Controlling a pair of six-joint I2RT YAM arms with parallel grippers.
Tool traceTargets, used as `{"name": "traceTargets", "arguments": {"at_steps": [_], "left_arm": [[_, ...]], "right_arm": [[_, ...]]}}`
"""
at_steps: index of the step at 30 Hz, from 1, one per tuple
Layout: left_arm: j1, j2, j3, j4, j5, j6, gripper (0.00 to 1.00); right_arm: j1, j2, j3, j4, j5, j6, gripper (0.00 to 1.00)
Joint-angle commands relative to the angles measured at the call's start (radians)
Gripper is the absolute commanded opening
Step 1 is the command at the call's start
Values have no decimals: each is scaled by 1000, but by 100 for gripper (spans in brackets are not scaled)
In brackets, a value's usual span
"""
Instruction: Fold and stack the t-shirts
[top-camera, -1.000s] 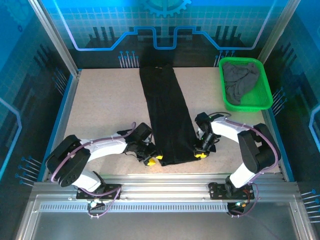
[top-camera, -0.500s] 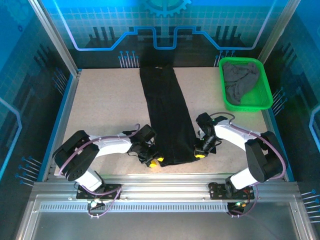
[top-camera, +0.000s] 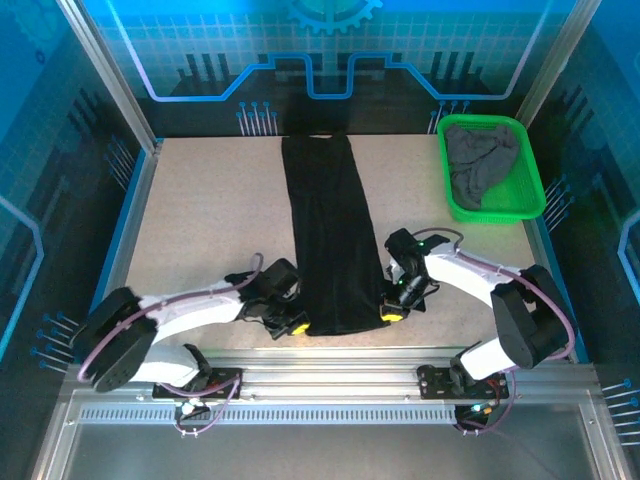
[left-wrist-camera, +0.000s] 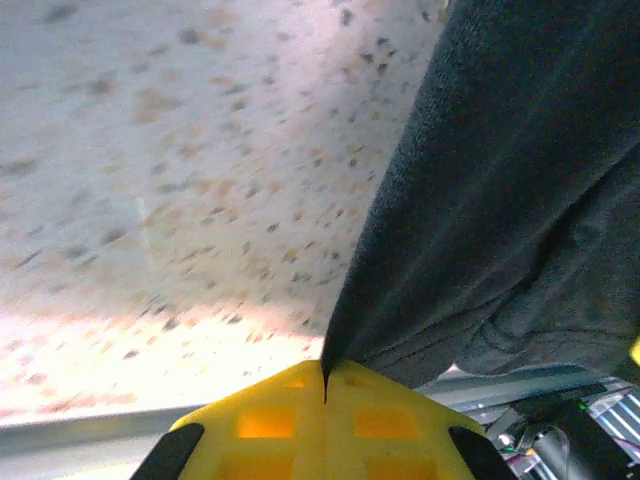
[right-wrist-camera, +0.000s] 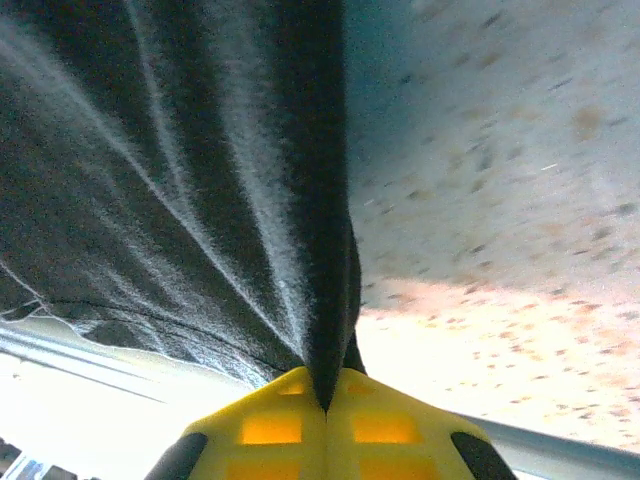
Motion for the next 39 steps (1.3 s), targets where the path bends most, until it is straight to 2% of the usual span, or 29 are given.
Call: {"name": "traceTargets", "arguments": {"at_steps": [1, 4, 8, 11, 16, 22, 26, 32, 39], "left_arm": [[9, -120, -48, -146, -53, -53, 0], [14, -212, -69, -171, -60, -80, 0], [14, -268, -78, -125, -51, -107, 0], [20, -298, -19, -140, -109, -90, 0], [126, -263, 102, -90, -134, -28, 0], [330, -61, 291, 29, -49, 104, 0], [418, 104, 437, 56, -10, 186, 0], [522, 305, 577, 133, 50, 238, 0], [583, 541, 766, 162, 105, 284, 0]], "right_arm": [[46, -21, 41, -33, -82, 75, 0], [62, -37, 56, -54, -105, 114, 0], [61, -81, 89, -86, -116, 164, 0], [47, -109, 146, -124, -81, 193, 0], [-18, -70, 317, -169, -7, 185, 0], [-102, 100, 557, -140, 29, 141, 0], [-145, 256, 752, -126, 59, 110, 0], [-197, 497, 1047, -145, 70, 78, 0], [-238, 743, 1329, -187, 44, 81, 0]]}}
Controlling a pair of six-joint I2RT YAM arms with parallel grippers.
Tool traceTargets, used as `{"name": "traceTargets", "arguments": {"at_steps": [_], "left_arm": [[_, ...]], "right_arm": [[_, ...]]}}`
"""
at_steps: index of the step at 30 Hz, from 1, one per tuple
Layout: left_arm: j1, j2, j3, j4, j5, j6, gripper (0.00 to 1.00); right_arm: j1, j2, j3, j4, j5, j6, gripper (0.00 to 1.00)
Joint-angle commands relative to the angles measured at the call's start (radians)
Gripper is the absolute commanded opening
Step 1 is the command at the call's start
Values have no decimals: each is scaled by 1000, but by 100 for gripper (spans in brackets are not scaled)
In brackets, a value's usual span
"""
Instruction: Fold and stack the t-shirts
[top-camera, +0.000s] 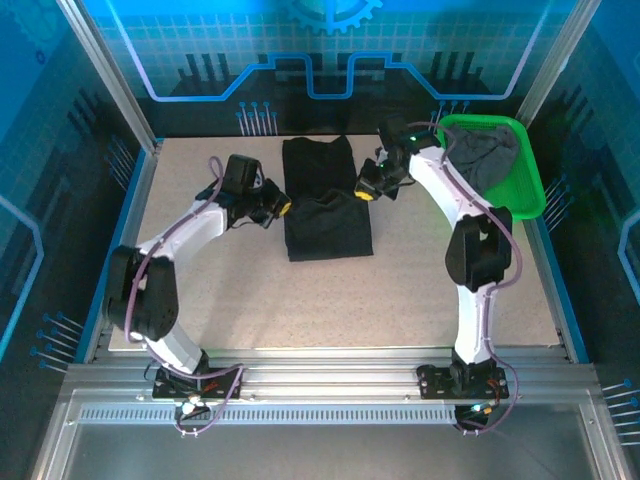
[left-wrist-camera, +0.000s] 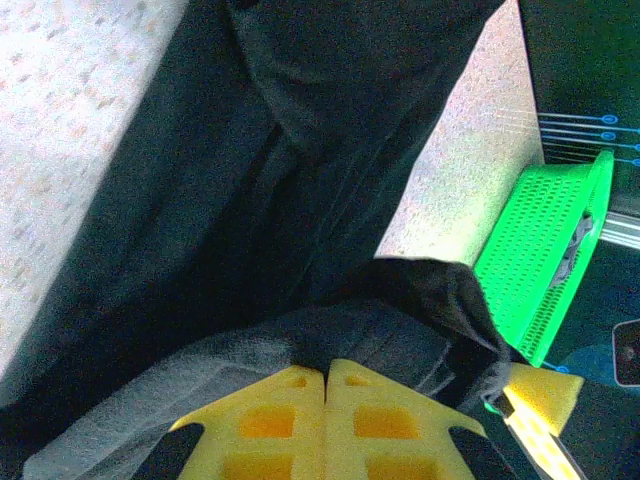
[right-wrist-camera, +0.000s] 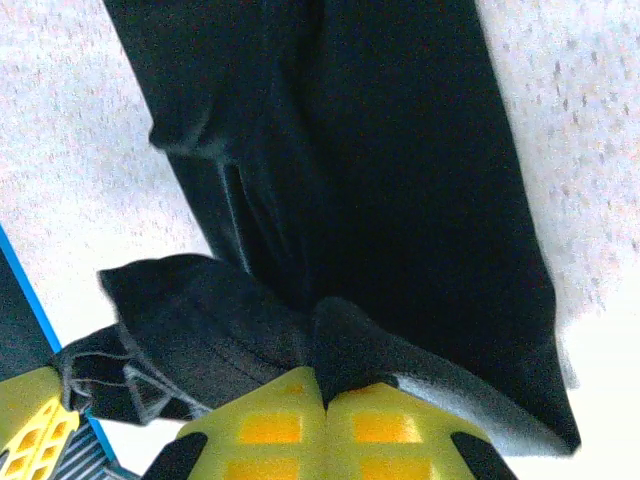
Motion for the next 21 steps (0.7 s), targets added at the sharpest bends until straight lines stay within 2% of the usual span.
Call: {"name": "traceTargets", "arguments": {"at_steps": [1, 4, 5, 7, 8, 10, 11, 13, 16, 18, 21], "left_arm": [[26, 93, 98, 36, 68, 47, 0], [42, 204, 201, 13, 93, 62, 0], [48, 243, 232, 12, 108, 63, 5], [56, 309, 296, -8, 122, 70, 24], [60, 336, 331, -37, 114, 86, 28], [69, 350, 363, -75, 86, 111, 34], [70, 343, 368, -80, 74, 120, 36], [70, 301, 348, -98, 41, 127, 42], [59, 170, 193, -72, -14, 88, 43], [33, 60, 28, -44, -58, 11, 42], [-26, -72, -181, 28, -88, -102, 43]], "right_arm": [[-25, 108, 134, -53, -21, -13, 0], [-32, 233, 278, -93, -40, -22, 0], [-38, 274, 318, -97, -60, -22, 2], [-50, 345, 382, -83, -128, -23, 24], [-58, 379, 428, -82, -149, -33, 34], [-69, 417, 509, -91, -172, -63, 44], [-75, 420, 541, -99, -171, -84, 55], [-88, 389, 549, -121, -145, -109, 61], [-112, 266, 403, -125, -89, -133, 62], [-116, 121, 194, -54, -47, -144, 62], [-115, -41, -92, 43, -53, -122, 60]]}}
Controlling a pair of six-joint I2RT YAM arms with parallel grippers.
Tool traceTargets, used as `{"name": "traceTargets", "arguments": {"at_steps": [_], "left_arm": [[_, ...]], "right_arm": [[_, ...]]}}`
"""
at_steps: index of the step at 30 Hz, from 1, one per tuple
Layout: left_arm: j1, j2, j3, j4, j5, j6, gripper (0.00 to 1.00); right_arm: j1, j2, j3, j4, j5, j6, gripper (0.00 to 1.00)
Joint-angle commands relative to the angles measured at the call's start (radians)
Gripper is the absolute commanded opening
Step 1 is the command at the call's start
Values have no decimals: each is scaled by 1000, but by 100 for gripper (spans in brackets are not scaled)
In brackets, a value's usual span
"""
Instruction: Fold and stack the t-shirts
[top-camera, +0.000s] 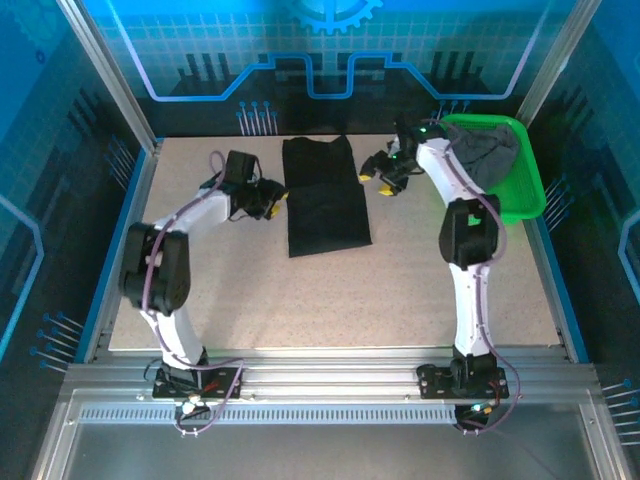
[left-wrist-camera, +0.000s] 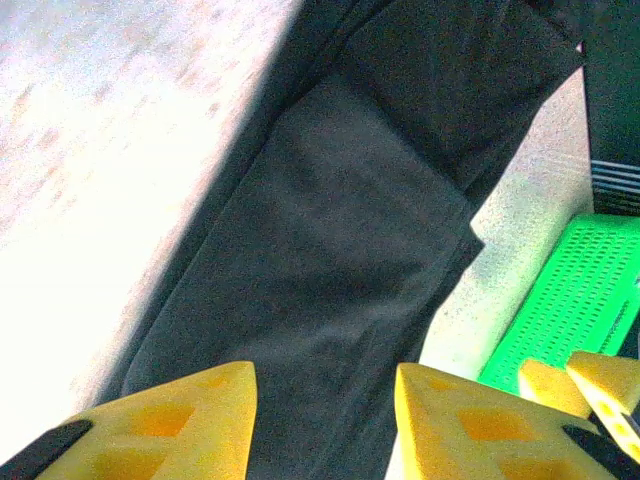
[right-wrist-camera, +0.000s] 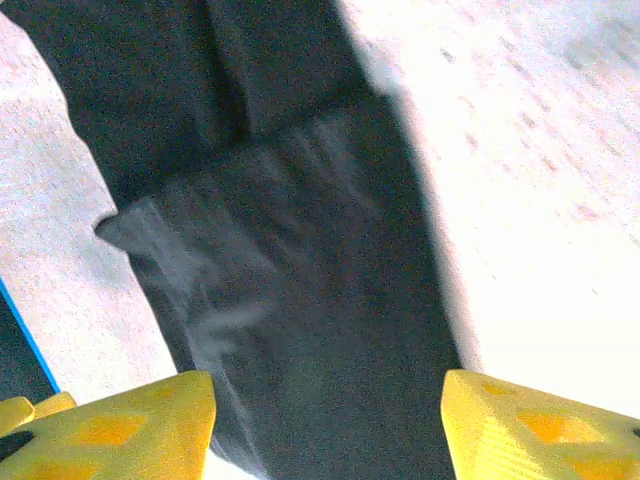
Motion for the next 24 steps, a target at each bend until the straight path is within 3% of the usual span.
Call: {"name": "traceTargets", "arguments": {"at_steps": [1, 5, 9, 16, 21, 24], "left_arm": [[-80, -136, -193, 58, -65, -147, 45], [-161, -188, -366, 196, -98, -324, 47], [-183, -139, -397, 251, -115, -391, 50], [-191, -29, -355, 296, -145, -392, 48], [-194, 33, -333, 300, -149, -402, 40], [-194, 47, -332, 310, -159, -404, 30]], "right_arm": [[6, -191, -234, 77, -2, -4, 60], [32, -324, -527, 187, -41, 57, 59], [38, -365, -717, 309, -89, 140, 60], [87, -278, -708, 294, -94, 157, 52], [95, -192, -680, 305, -77, 186, 49], [98, -129, -611, 284, -82, 191, 42]]}}
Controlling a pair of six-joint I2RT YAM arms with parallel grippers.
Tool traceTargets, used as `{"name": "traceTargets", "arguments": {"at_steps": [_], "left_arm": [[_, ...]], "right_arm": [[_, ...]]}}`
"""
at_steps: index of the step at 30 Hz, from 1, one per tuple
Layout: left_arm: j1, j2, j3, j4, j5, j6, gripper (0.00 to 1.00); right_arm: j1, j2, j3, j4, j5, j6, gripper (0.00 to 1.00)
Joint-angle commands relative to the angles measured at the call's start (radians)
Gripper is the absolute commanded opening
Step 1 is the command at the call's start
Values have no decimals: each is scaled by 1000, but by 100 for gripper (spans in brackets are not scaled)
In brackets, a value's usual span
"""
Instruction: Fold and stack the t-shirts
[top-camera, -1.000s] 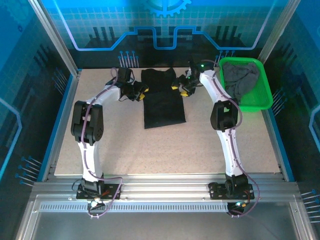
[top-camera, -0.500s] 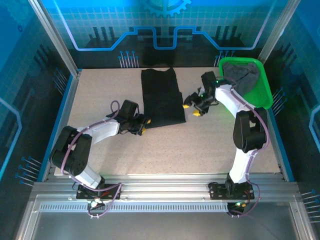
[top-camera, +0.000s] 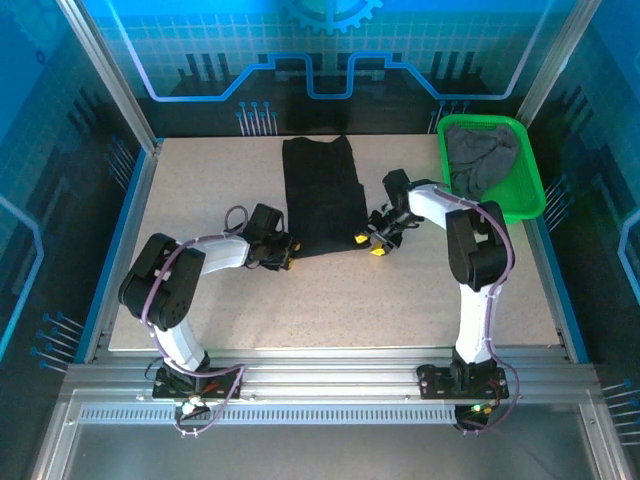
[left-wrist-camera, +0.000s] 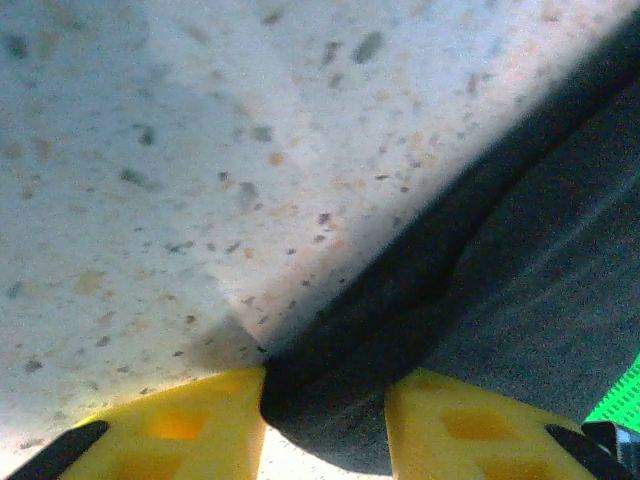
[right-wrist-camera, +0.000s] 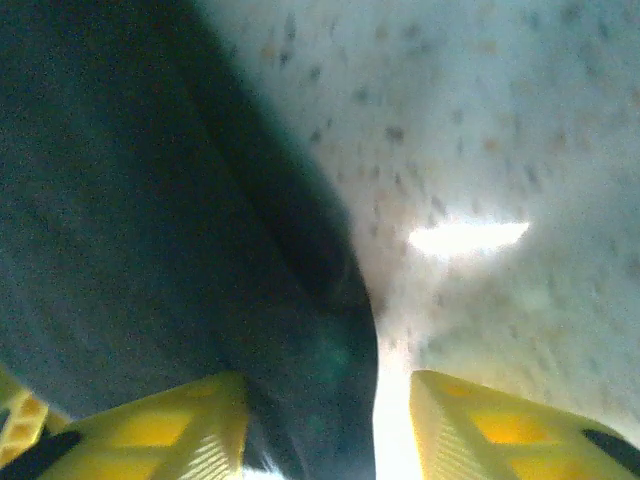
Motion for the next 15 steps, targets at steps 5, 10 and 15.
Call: {"name": "traceTargets", "arguments": {"at_steps": [5, 10, 15], "left_arm": [[-9, 56, 23, 65, -70, 6, 4], [-8, -29, -11, 15, -64, 43, 0], [-8, -141, -84, -37, 3, 87, 0]], "right_arm": [[18, 86, 148, -29, 25, 15, 13], [42, 4, 113, -36, 68, 9, 0], [77, -152, -52, -5, 85, 36, 0]]}}
